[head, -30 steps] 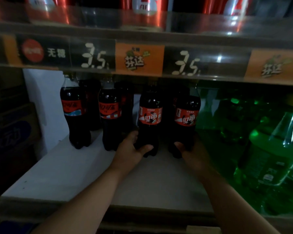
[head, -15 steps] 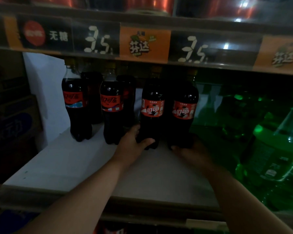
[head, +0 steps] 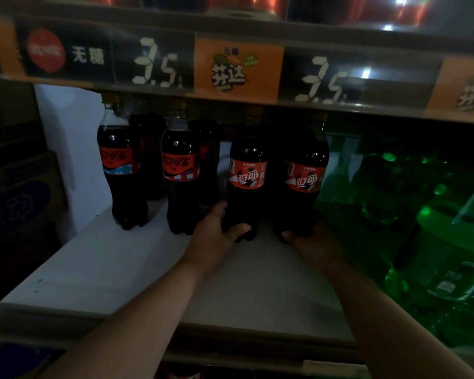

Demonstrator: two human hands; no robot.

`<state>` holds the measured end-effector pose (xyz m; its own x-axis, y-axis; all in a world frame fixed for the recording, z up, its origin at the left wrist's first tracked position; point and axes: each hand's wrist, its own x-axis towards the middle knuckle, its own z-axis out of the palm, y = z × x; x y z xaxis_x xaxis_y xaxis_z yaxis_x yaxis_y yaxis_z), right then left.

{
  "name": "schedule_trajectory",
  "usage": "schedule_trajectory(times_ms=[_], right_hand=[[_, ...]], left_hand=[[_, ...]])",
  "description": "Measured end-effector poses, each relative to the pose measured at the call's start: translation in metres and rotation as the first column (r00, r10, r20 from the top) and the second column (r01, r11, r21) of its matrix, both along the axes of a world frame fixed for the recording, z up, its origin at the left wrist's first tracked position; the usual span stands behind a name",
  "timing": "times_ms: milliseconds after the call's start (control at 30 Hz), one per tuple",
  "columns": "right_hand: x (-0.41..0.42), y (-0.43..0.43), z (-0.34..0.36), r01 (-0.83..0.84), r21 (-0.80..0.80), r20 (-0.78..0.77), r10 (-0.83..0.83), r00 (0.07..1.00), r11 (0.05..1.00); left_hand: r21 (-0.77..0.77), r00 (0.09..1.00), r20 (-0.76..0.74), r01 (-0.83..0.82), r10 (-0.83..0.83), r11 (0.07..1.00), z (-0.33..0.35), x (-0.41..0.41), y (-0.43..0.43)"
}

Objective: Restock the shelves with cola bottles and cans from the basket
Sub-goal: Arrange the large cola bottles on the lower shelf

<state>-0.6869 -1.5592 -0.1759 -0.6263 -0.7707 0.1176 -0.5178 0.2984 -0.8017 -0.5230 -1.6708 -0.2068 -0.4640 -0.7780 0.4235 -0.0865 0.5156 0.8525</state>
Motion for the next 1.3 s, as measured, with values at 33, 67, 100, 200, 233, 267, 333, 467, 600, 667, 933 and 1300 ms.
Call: schedule_trajectory(times_ms=[33,67,100,200,233,267,333,467,600,667,933,1300], right_hand=[[0.000,-0.001,0.000,0.003,0.004,-0.012,-0.003,1.000,1.000],[0.001,-0.001,0.000,0.006,0.007,-0.024,-0.005,1.000,1.000],[0.000,-0.002,-0.001,0.006,0.004,-0.025,-0.006,1.000,1.000],[-0.001,-0.002,-0.001,0.002,-0.016,0.034,-0.002,0.999,1.000],[-0.002,-0.002,-0.001,0.001,-0.021,0.051,0.000,0.999,1.000],[-0.003,-0.001,0.000,-0.002,-0.022,0.064,0.003,0.998,1.000],[-0.006,0.000,0.001,-0.018,-0.016,0.066,0.019,0.998,1.000],[-0.006,0.000,0.000,-0.028,-0.009,0.074,0.029,0.997,1.000],[-0.007,-0.001,-0.001,-0.024,-0.008,0.081,0.025,0.996,1.000],[-0.008,-0.001,-0.001,-0.018,-0.002,0.066,0.018,0.998,1.000],[-0.009,-0.004,-0.004,-0.046,0.069,0.037,0.044,0.998,0.997],[0.022,0.005,-0.014,0.070,0.050,0.013,-0.071,0.997,0.996]], left_hand=[[0.001,1.000,-0.001,0.000,0.000,1.000,0.000,0.000,0.000],[0.002,1.000,-0.001,0.001,-0.001,1.000,0.000,0.000,0.001],[0.005,1.000,0.002,0.004,-0.004,1.000,0.000,0.000,0.001],[-0.010,0.999,0.036,0.013,-0.012,1.000,0.001,0.001,0.002],[-0.020,0.999,0.048,0.011,-0.010,1.000,0.001,0.001,0.002],[-0.028,0.998,0.058,0.007,-0.005,1.000,0.002,0.002,0.003],[-0.029,0.998,0.065,-0.004,0.005,1.000,0.003,0.002,0.004],[-0.019,0.997,0.077,-0.015,0.016,1.000,0.004,0.002,0.007],[-0.030,0.995,0.091,-0.030,0.032,0.999,0.006,0.003,0.009],[-0.024,0.995,0.091,-0.030,0.032,0.999,0.006,0.002,0.009],[0.021,0.995,0.095,-0.020,0.018,1.000,0.008,0.004,0.012],[0.071,0.986,0.164,-0.027,0.015,0.997,0.025,0.023,0.041]])
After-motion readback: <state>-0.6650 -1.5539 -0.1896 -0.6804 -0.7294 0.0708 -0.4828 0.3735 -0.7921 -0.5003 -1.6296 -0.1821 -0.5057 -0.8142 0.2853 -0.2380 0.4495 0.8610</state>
